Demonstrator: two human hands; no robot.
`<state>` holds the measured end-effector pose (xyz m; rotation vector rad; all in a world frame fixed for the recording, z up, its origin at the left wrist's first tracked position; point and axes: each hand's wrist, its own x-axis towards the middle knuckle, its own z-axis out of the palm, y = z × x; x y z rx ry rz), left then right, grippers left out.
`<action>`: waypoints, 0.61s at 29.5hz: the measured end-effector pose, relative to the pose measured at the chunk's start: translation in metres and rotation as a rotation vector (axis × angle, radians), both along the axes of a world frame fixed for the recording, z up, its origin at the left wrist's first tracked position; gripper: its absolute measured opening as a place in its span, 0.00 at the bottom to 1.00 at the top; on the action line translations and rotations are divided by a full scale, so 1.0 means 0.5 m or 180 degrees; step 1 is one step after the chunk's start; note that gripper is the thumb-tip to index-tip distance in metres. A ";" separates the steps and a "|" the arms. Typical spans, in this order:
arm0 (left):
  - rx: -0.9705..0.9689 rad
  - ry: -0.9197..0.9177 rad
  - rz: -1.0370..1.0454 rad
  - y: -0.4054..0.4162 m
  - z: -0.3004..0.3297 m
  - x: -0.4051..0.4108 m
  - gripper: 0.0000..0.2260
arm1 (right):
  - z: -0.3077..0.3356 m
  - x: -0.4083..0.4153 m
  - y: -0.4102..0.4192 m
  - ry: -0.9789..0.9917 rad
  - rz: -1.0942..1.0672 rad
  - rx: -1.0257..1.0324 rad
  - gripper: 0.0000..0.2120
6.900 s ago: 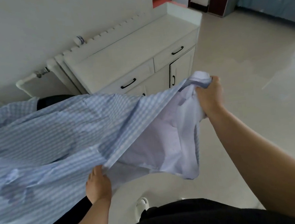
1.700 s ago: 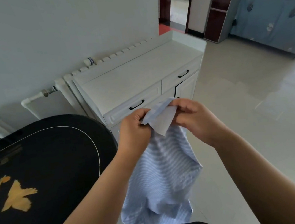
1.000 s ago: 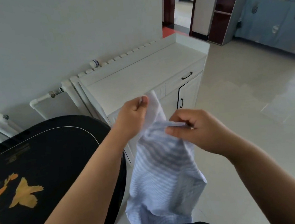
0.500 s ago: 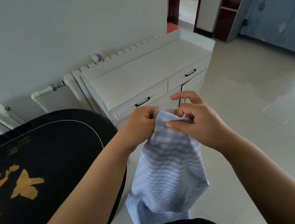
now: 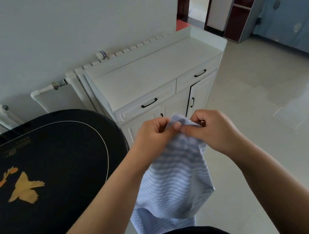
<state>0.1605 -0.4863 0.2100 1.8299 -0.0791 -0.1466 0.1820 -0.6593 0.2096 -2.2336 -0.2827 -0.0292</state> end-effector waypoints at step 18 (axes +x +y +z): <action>-0.0209 0.0150 0.0092 -0.006 -0.004 -0.012 0.06 | -0.021 0.042 -0.030 0.0535 0.0819 0.0666 0.15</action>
